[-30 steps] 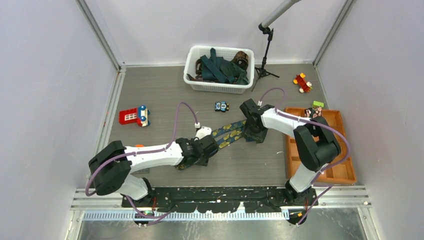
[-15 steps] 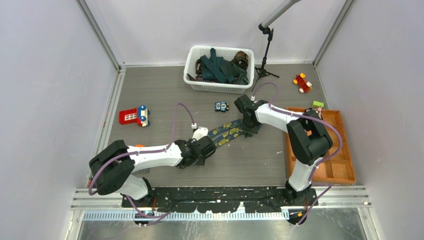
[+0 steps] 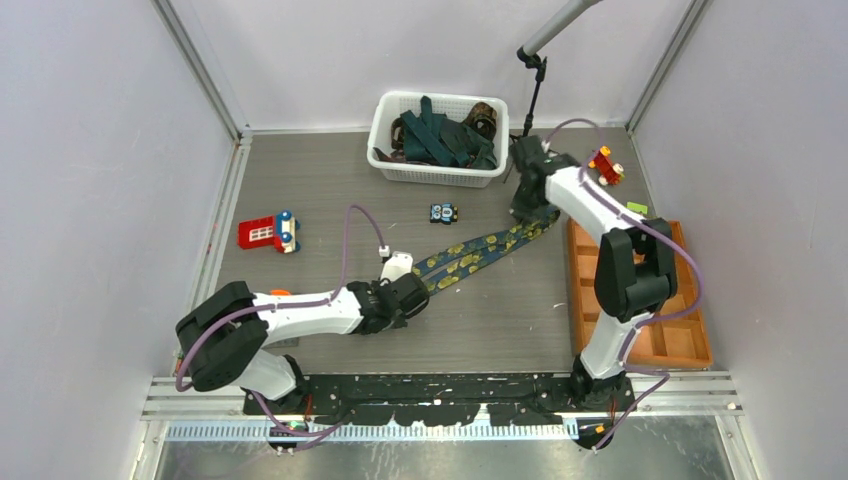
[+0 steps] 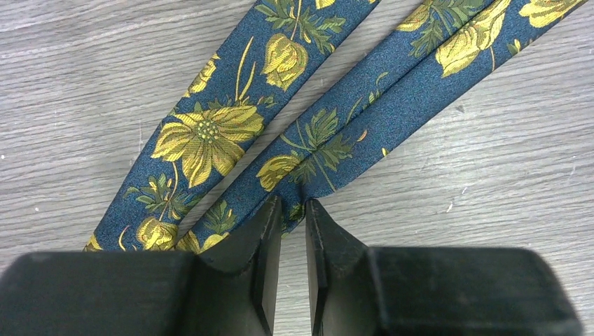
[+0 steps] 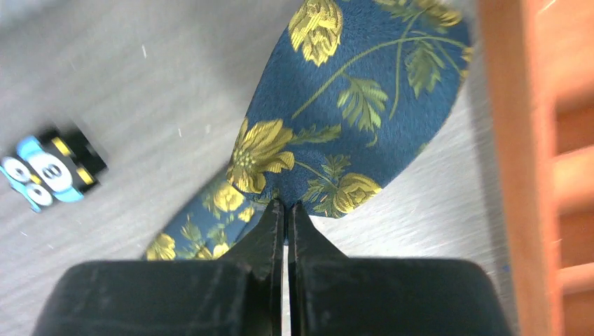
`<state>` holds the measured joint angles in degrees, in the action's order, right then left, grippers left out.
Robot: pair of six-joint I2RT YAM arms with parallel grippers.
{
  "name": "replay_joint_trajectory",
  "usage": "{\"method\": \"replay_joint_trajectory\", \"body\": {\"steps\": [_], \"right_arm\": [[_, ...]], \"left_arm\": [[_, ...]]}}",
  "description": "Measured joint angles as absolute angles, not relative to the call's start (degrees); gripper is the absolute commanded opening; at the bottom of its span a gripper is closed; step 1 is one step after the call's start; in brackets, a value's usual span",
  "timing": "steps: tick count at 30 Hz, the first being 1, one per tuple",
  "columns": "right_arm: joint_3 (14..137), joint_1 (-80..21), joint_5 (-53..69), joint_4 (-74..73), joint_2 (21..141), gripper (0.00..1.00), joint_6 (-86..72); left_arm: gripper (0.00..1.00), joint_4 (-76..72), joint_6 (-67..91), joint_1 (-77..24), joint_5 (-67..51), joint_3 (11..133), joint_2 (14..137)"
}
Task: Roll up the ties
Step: Flatten out the tie in the bin.
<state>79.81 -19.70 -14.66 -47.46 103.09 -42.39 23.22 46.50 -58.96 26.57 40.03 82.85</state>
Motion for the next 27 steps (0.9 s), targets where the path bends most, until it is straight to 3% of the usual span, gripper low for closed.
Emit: {"method": "replay_joint_trajectory", "body": {"steps": [8, 10, 13, 15, 21, 27], "right_arm": [[93.4, -7.5, -12.2, -48.4, 107.5, 0.04, -36.3], [94.7, -5.3, -10.6, -47.9, 110.3, 0.15, -35.4], [96.5, -2.4, -8.6, -48.2, 115.1, 0.45, -34.2], [98.3, -0.5, -7.7, -48.7, 118.0, 0.56, -33.4], [105.4, 1.7, -6.5, -50.8, 120.2, 0.63, -31.3], [102.4, -6.7, -10.0, -51.0, 113.6, 0.64, -30.0]], "left_arm": [[0.18, 22.5, 47.4, -58.8, 27.0, 39.2, 82.1], [0.18, 22.4, 47.6, -58.8, 27.0, 39.1, 82.0], [0.18, 22.3, 47.7, -58.8, 27.0, 38.9, 81.8], [0.18, 22.3, 47.7, -58.8, 27.0, 38.9, 81.7], [0.18, 22.3, 48.1, -58.7, 27.0, 38.7, 81.5], [0.18, 22.5, 49.3, -58.7, 27.5, 38.6, 81.4]]}}
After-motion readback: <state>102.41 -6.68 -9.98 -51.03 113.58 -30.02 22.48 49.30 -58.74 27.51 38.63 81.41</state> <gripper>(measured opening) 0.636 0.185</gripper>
